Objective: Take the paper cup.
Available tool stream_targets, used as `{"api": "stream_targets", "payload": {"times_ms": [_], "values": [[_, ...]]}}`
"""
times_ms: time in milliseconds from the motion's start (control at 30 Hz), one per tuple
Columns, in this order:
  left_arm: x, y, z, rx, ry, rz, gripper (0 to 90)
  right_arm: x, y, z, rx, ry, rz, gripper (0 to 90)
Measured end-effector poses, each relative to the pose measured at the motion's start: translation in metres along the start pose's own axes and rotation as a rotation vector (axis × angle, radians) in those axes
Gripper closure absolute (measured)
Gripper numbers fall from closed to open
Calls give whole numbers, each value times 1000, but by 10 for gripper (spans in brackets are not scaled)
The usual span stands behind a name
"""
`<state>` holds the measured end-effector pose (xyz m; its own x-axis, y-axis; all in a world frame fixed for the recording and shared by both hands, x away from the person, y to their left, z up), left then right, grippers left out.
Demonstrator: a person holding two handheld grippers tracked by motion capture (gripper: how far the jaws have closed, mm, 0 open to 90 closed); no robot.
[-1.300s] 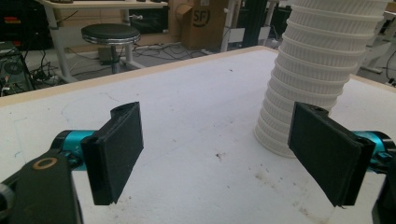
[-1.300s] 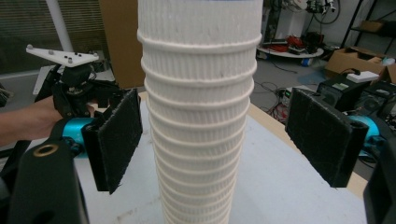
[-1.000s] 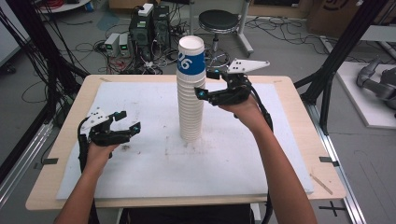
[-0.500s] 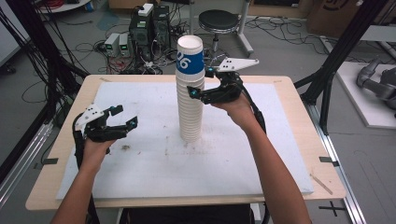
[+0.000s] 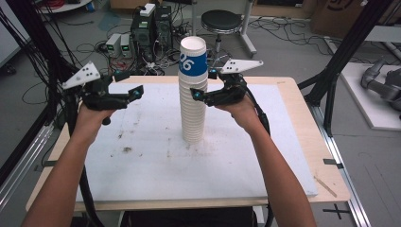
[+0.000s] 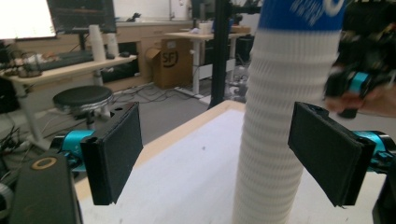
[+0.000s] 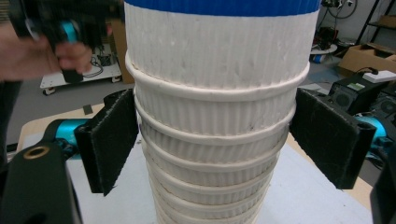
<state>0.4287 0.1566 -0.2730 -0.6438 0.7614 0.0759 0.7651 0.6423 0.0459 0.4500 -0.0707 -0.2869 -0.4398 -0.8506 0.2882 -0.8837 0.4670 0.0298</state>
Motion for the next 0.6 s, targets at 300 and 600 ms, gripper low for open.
{"api": "stream_targets", "payload": {"times_ms": [300,600], "values": [[-34,-19,-52,-29,-12,136,180,0,0,0,2,1,-2,165],[-71,-49,-79,-75,17,238,179,0,0,0,12,2,-4,166]]}}
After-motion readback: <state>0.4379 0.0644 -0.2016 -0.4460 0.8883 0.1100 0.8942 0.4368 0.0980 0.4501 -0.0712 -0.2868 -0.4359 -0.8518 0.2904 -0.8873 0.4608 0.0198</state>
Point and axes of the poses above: each handheld gripper's, and its own axes: x roughly backward along the jaws, z roughly out of its underside, y roughly to its left, the point moved 9 cm from there along -x, roughly forward along the jaws, and after that the axes turned 3 degrees about -x, right-handed, at the moved point
